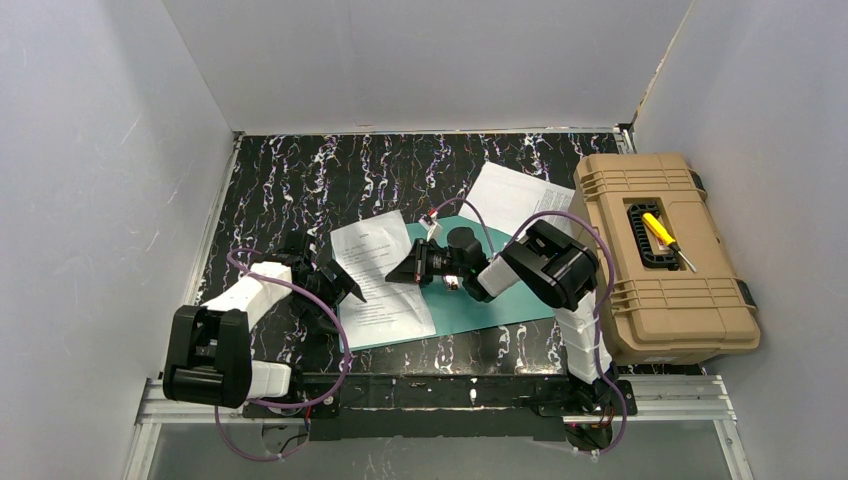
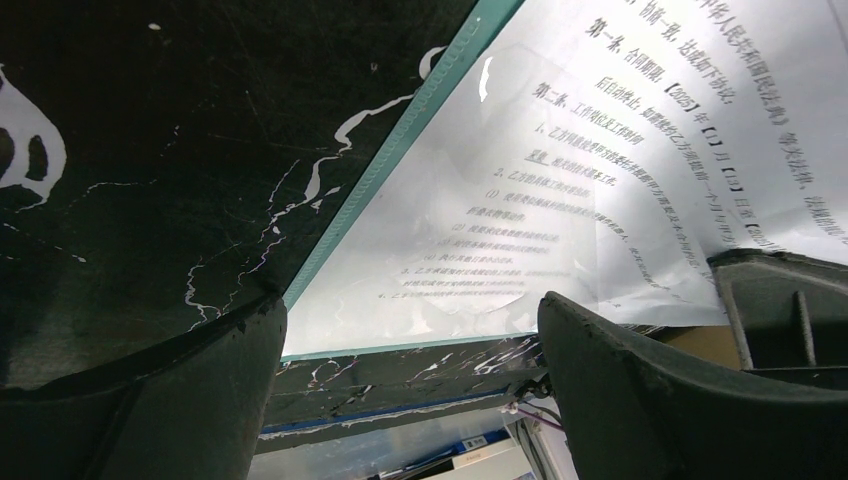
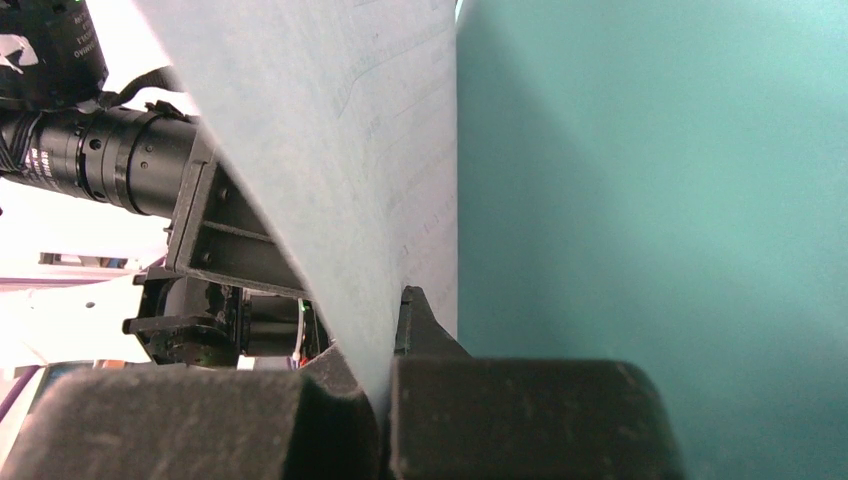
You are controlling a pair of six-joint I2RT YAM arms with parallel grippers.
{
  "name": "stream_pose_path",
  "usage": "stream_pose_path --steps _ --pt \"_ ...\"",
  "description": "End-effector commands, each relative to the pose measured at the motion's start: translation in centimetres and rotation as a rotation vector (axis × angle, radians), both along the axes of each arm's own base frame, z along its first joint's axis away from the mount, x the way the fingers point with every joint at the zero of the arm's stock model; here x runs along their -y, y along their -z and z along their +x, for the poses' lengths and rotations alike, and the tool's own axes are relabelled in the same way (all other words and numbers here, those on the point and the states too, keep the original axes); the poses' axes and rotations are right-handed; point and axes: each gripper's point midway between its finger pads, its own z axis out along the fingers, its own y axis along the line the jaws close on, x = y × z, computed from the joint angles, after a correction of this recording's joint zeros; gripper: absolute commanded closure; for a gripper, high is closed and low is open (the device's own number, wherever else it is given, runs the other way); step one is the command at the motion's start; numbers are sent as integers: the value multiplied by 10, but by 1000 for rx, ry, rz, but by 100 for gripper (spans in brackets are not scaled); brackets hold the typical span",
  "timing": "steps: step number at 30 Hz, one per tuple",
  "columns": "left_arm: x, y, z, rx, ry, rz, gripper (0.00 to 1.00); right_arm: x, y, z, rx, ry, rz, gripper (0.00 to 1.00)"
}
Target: Put the files into the folder
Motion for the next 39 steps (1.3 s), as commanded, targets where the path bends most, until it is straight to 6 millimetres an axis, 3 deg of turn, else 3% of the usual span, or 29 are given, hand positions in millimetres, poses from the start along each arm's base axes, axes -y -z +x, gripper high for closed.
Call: stream_pose_path --steps 1,12,13,15,17,22,27,32,39 --pt "-19 30 -7 6 29 119 4 -5 -1 -10 20 -25 24 99" --pt "-19 29 -7 14 32 119 4 0 14 -3 6 37 -64 99" --pt "-19 29 -8 13 31 119 4 1 15 -2 13 41 -80 96" --pt "-20 28 -8 15 34 123 4 2 17 0 24 50 -103 78" --pt "-21 28 -9 16 34 127 4 4 17 2 37 63 -124 66" --pt "-25 23 -9 28 37 149 4 11 10 14 104 97 -201 50" --pt "-31 10 -5 66 44 183 4 33 4 32 188 170 -350 34" --pt "-39 -7 0 120 57 225 4 58 -12 44 282 224 -476 28" --pt "-35 -38 8 236 89 204 4 85 -37 45 345 273 -578 30"
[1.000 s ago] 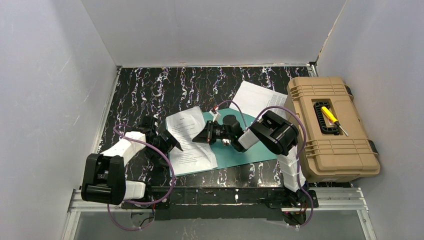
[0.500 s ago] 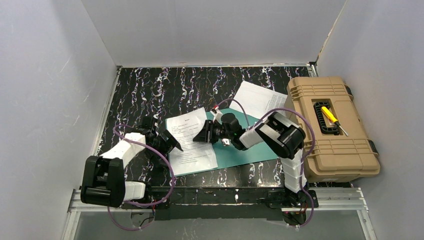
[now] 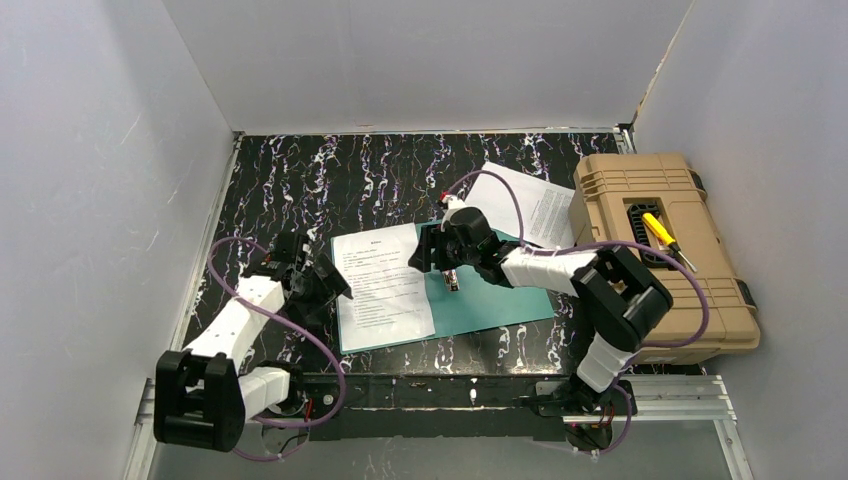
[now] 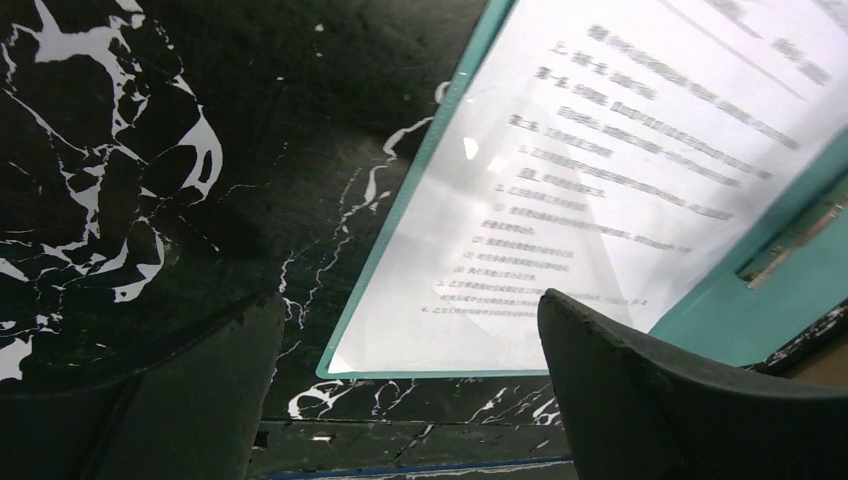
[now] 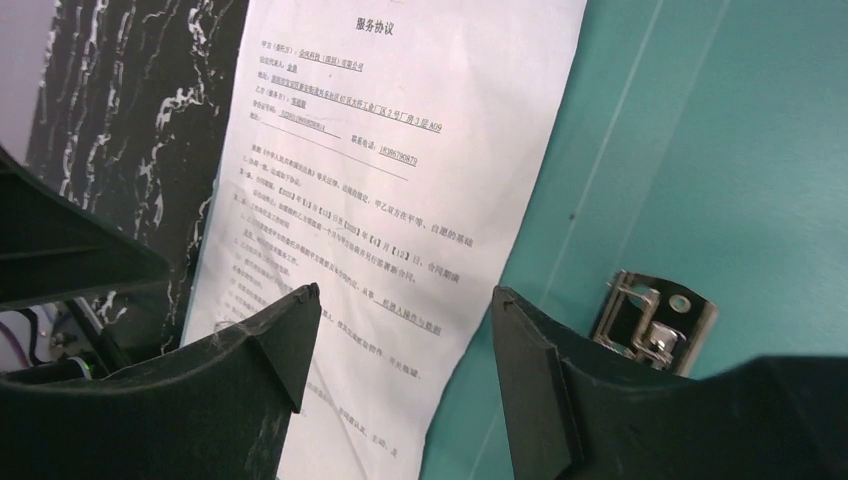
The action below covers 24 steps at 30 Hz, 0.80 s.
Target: Put the files into the folder
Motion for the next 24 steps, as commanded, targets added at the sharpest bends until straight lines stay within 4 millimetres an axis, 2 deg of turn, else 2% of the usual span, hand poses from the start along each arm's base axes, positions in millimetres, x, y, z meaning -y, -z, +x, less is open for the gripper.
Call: stream_pose_path --steps 1,5,6,8,12,18,24 --pt "-3 -26 7 91 48 20 4 20 -22 9 73 40 -102 31" --pt "1 -40 6 127 106 37 5 36 -23 2 60 22 -199 32" --pt "3 -42 6 132 122 40 5 40 -25 6 74 40 -223 34" --pt "10 -46 5 138 162 40 7 52 -22 2 53 47 -287 36" --pt "31 -51 5 144 258 58 11 63 -25 -4 48 33 -342 39" --pt "54 -42 6 117 394 167 23 74 -24 -11 30 32 -382 44" --pt "72 -23 2 51 488 239 39 69 -19 -22 12 -8 -410 53"
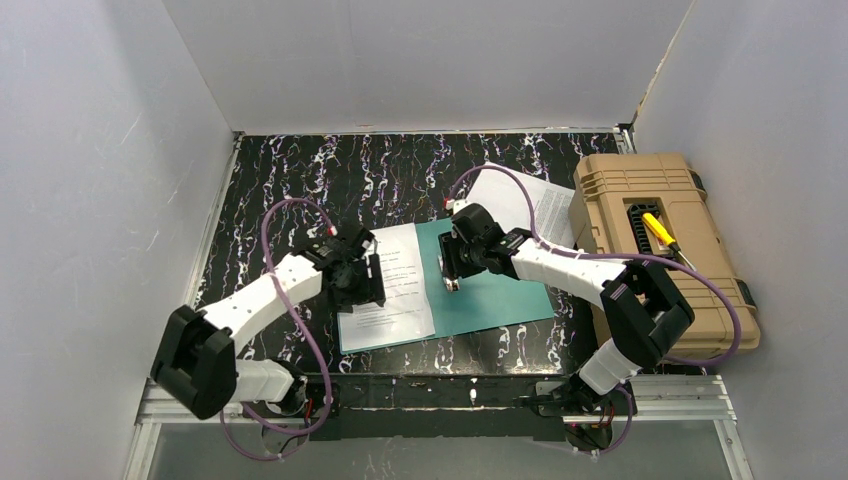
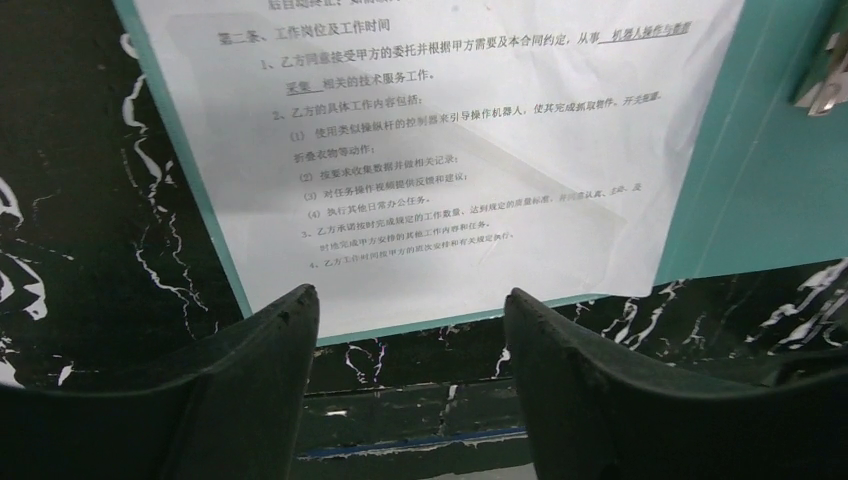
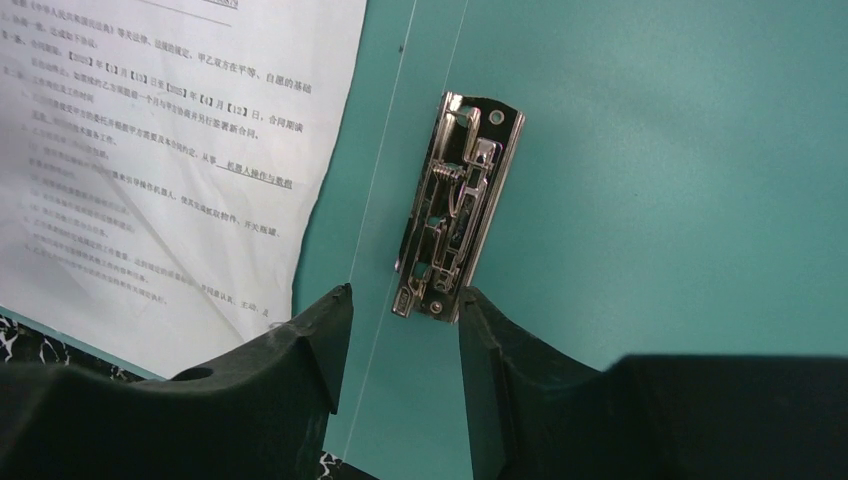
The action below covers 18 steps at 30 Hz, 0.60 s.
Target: Put the files into the folder
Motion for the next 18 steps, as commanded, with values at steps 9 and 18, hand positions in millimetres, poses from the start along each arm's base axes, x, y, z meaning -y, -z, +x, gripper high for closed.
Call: stream_pose_path --steps 9,18 --pt "8 31 -3 -54 66 147 57 -16 -6 -2 19 -36 -36 67" --pt "10 48 -10 -94 75 151 80 -20 6 -5 1 -47 -73 76"
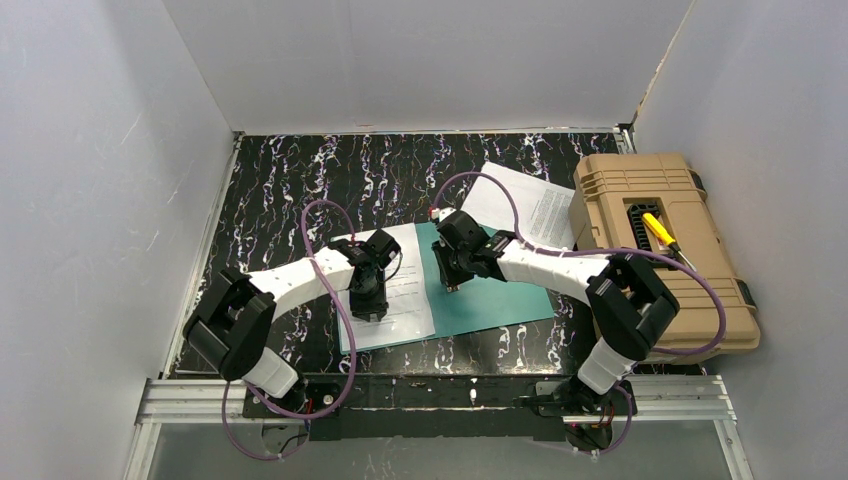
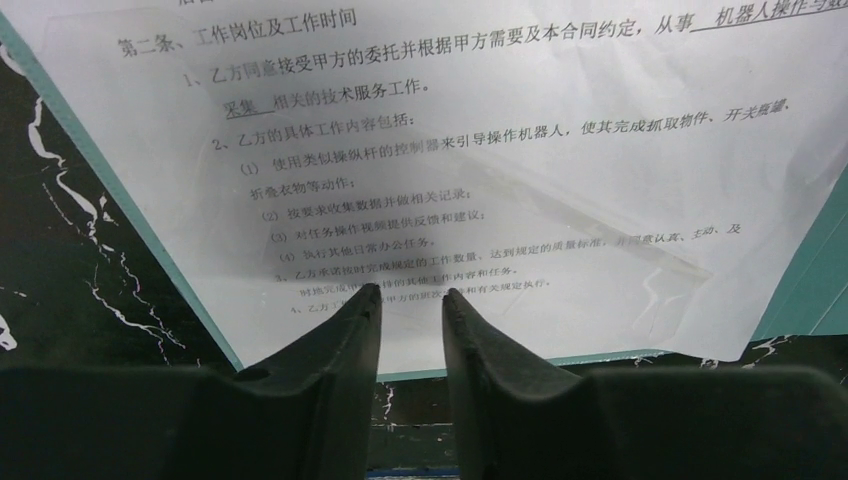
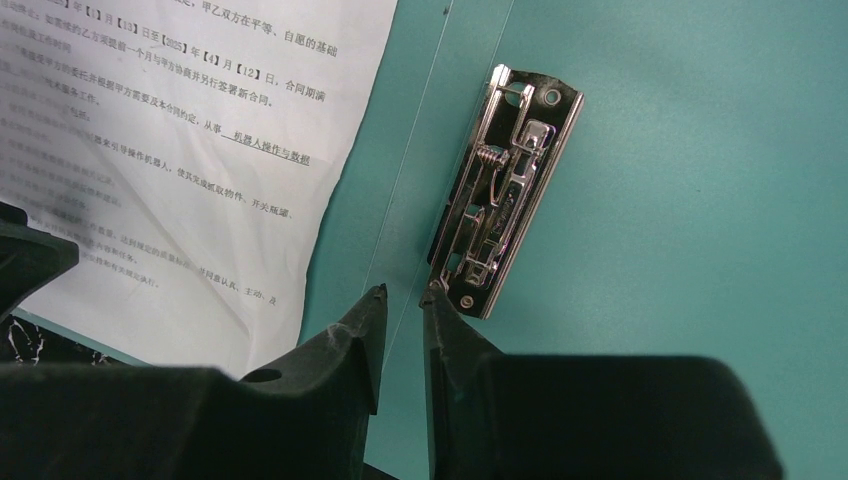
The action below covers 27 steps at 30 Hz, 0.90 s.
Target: Put the files into the folder
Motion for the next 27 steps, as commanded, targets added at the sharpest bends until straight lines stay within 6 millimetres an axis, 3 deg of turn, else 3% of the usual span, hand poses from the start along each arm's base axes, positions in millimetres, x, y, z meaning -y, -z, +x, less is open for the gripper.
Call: stream_pose_path --steps 1,8,27 --pt "-3 6 -3 -4 -1 17 83 -6 -7 8 26 8 -8 76" --pt "-2 11 -4 -18 1 18 95 -5 3 5 18 0 -49 78" --pt "3 11 -2 -17 -1 -5 99 11 31 -10 7 -25 -214 89"
